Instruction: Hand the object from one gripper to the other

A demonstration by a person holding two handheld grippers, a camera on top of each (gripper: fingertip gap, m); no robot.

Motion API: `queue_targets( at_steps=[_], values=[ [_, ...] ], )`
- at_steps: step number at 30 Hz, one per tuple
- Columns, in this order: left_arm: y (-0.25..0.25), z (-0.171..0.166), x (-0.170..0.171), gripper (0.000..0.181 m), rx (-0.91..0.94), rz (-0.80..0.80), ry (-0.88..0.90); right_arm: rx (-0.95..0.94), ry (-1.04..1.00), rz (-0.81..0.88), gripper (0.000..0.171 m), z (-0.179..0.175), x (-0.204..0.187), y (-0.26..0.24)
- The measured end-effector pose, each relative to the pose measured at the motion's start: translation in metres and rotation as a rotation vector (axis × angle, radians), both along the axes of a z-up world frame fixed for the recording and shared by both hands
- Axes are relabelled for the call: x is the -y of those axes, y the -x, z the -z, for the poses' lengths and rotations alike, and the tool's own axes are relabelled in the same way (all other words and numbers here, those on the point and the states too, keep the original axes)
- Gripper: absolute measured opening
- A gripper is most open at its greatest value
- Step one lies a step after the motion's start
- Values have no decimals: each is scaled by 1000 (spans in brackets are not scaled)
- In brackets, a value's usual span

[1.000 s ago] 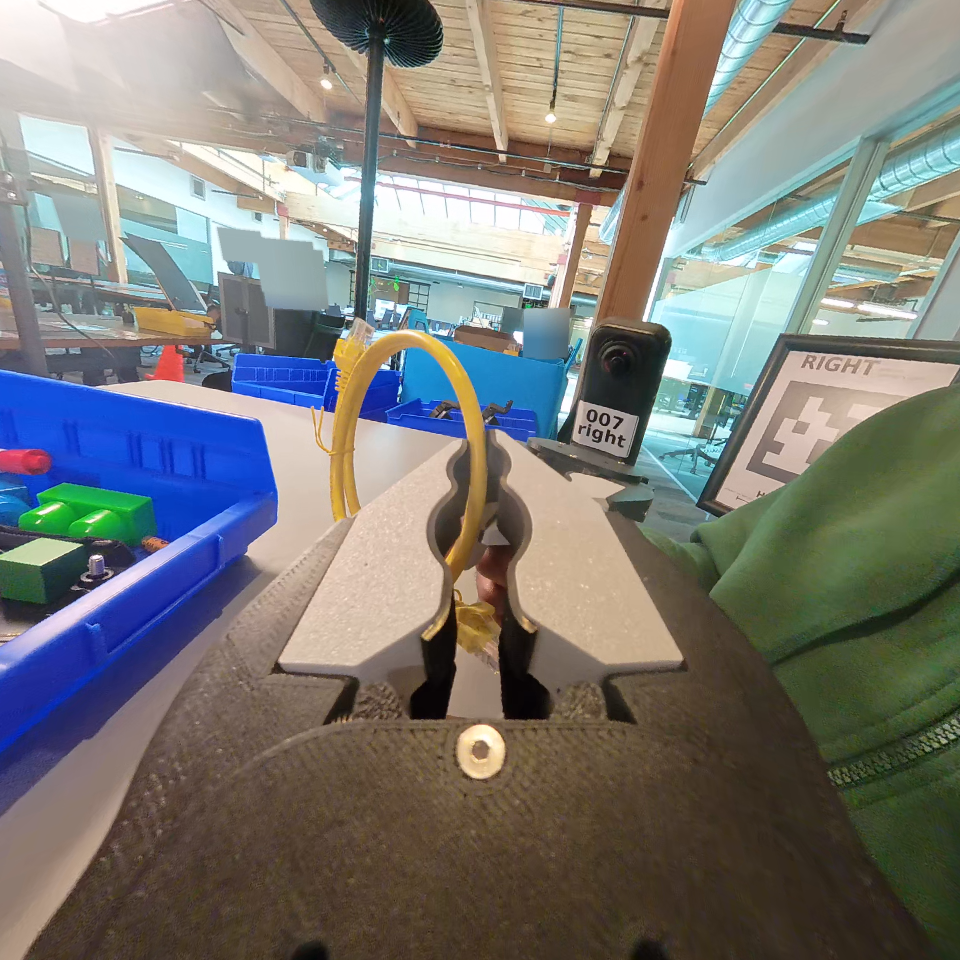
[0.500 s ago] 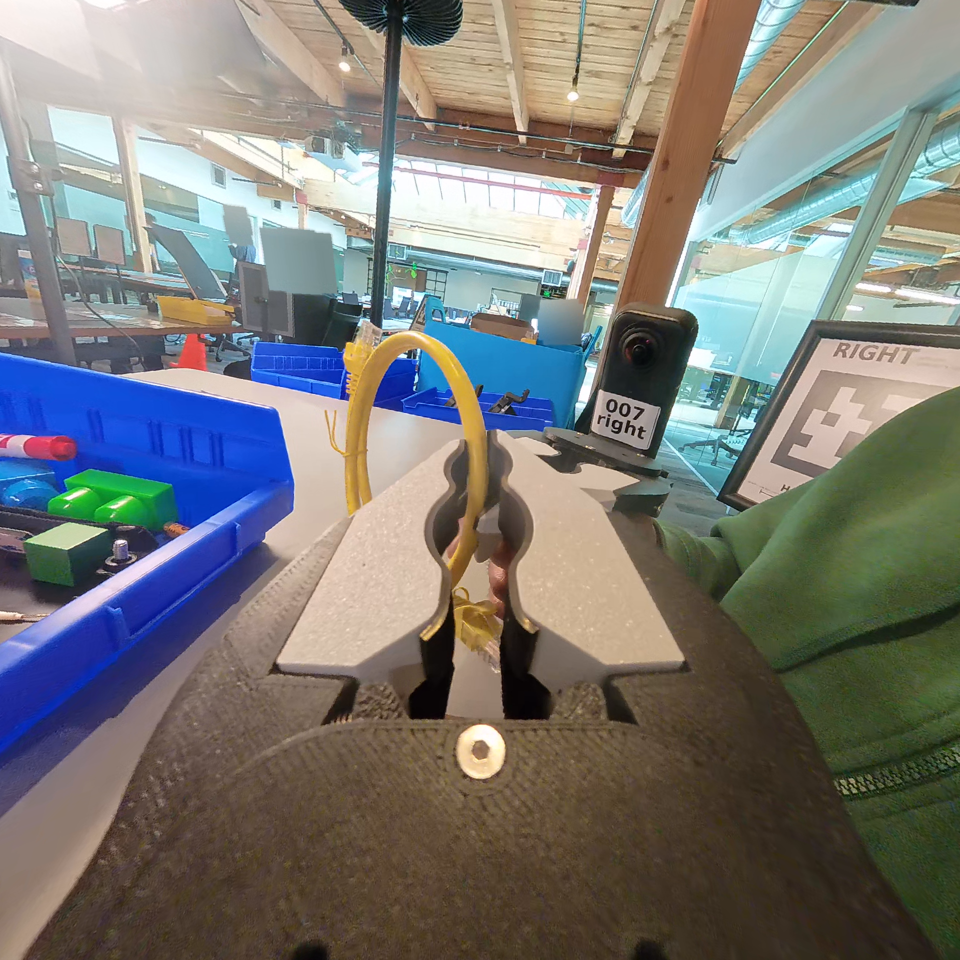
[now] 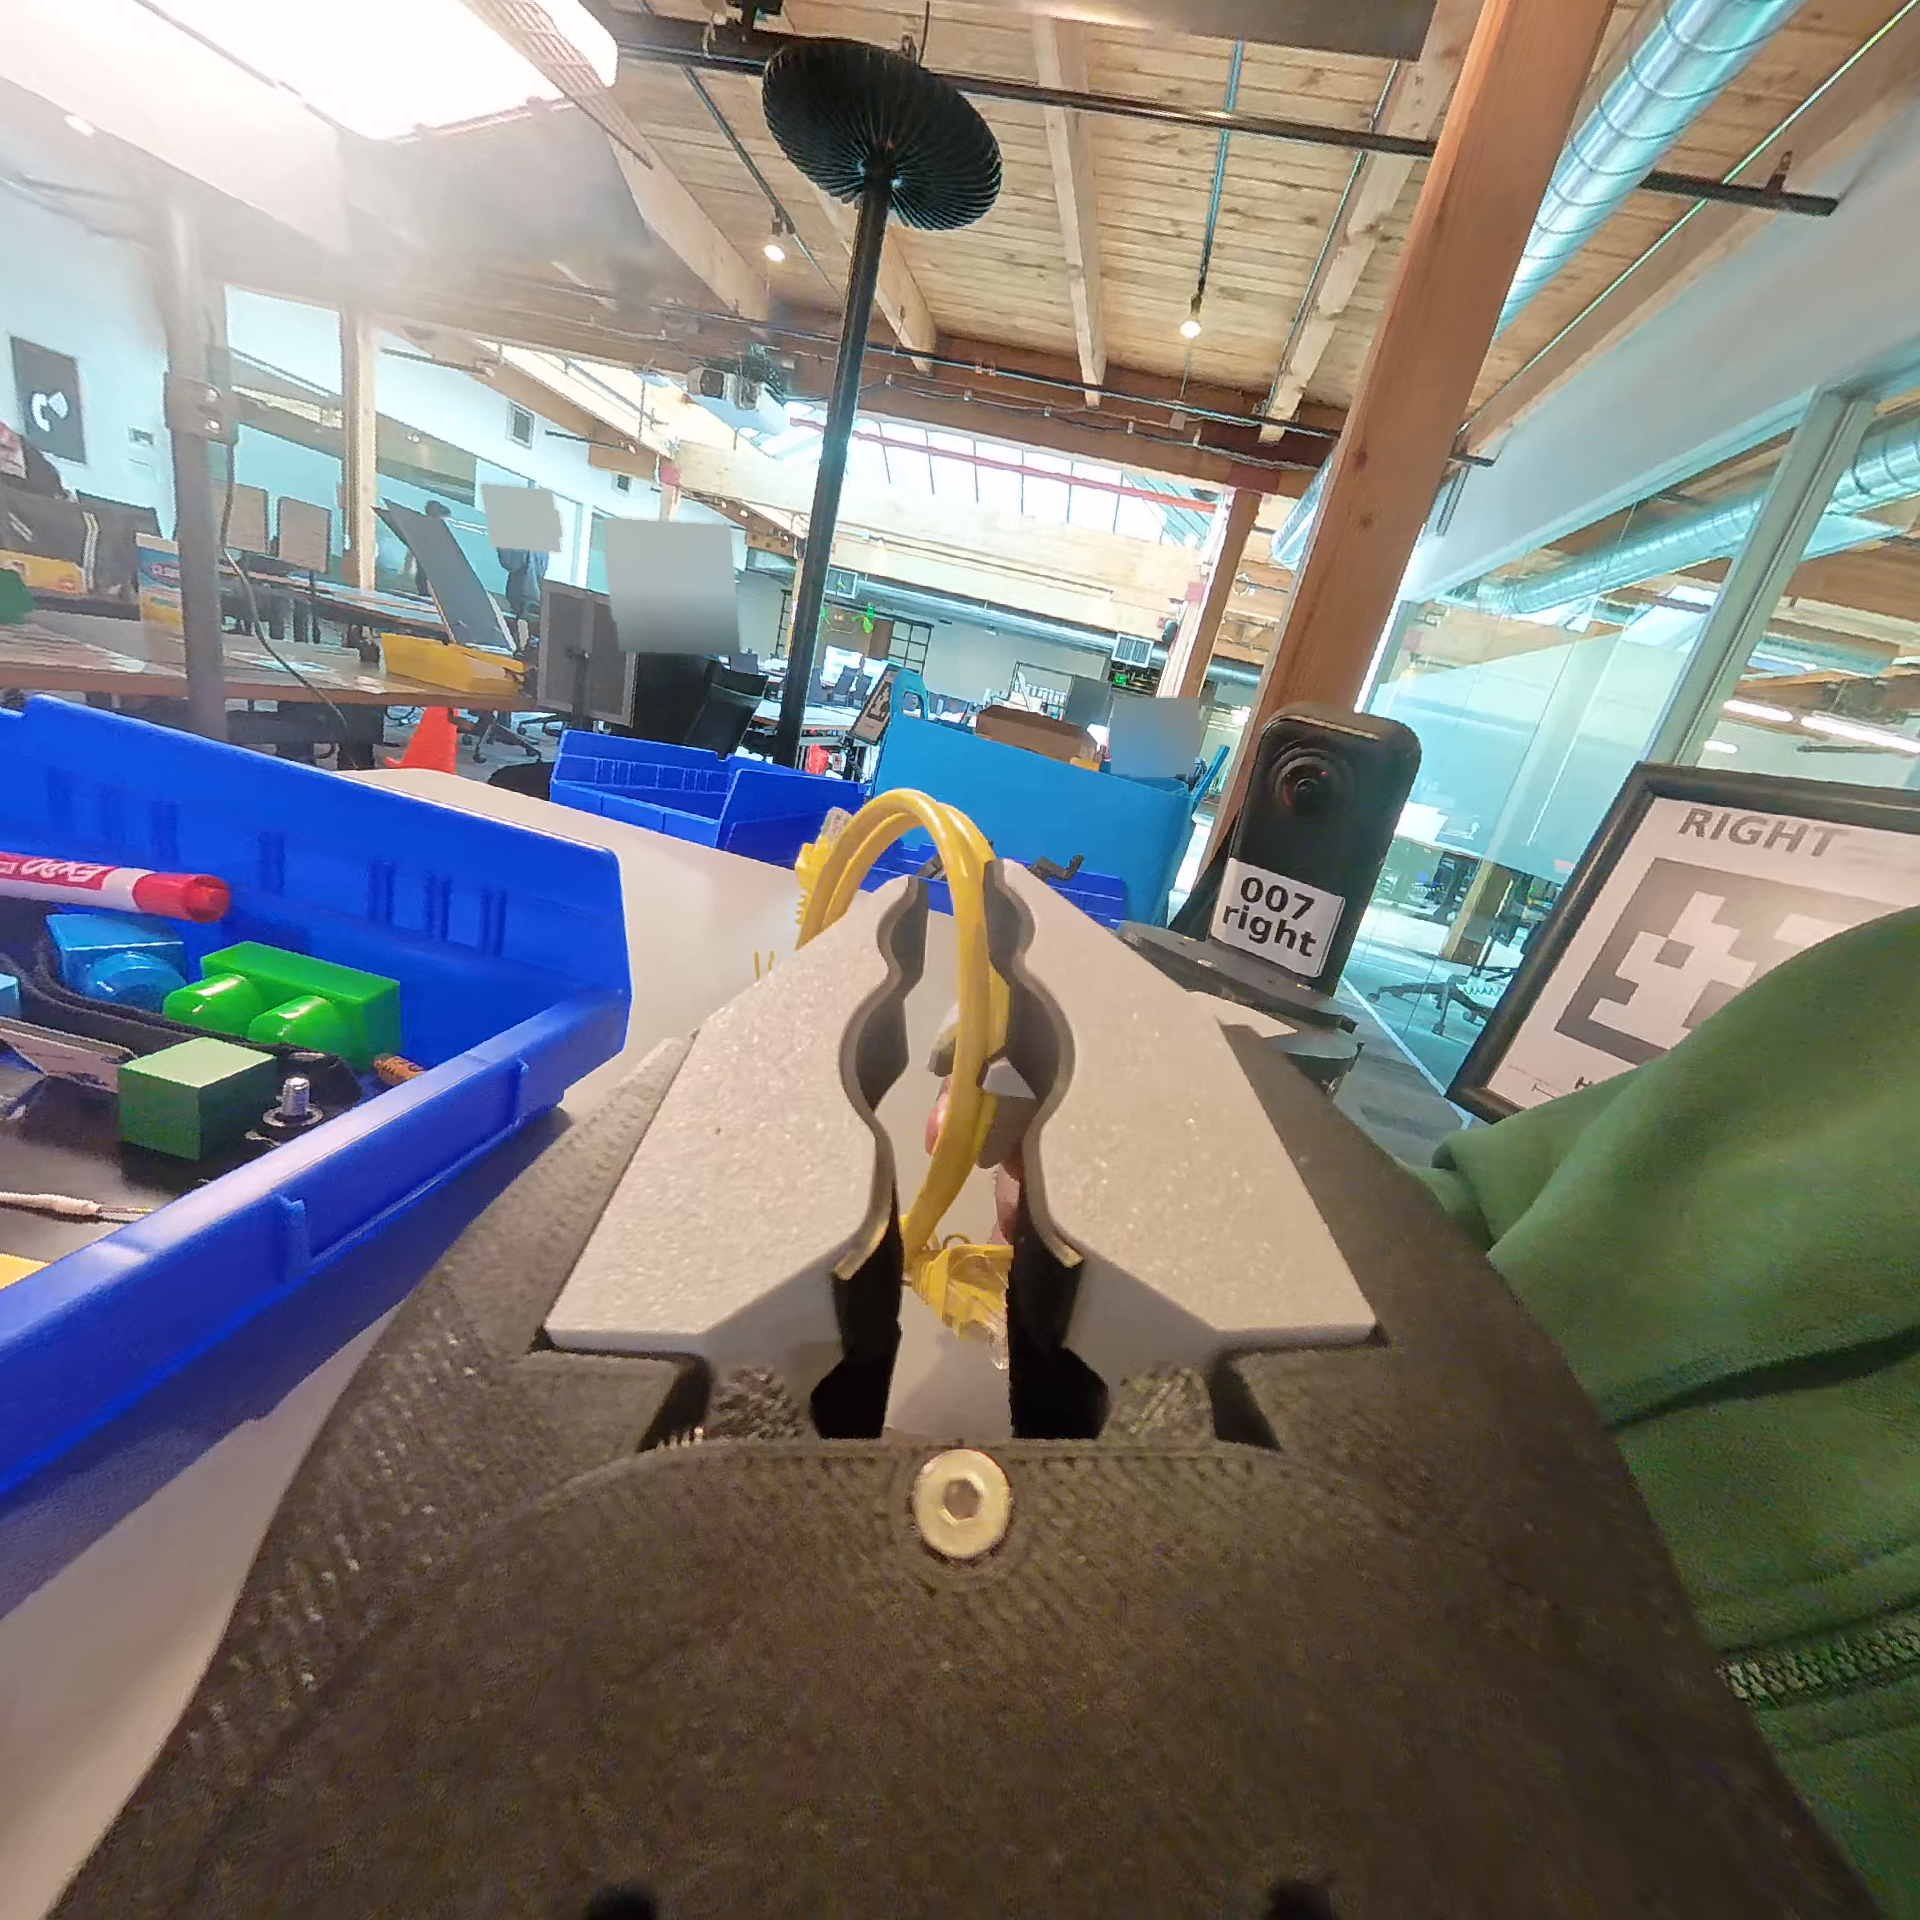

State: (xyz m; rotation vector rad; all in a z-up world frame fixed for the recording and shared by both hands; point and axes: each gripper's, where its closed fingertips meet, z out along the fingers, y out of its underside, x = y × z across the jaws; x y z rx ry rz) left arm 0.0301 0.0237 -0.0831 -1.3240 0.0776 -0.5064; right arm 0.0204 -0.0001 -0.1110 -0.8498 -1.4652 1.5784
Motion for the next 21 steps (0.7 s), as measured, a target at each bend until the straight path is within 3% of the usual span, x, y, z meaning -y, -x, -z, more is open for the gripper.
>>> queue_targets(
  at_steps=[21],
  values=[
    [4, 3, -3, 12, -4, -31, 18, -2, -15, 9, 8, 1, 0, 0]
  ],
)
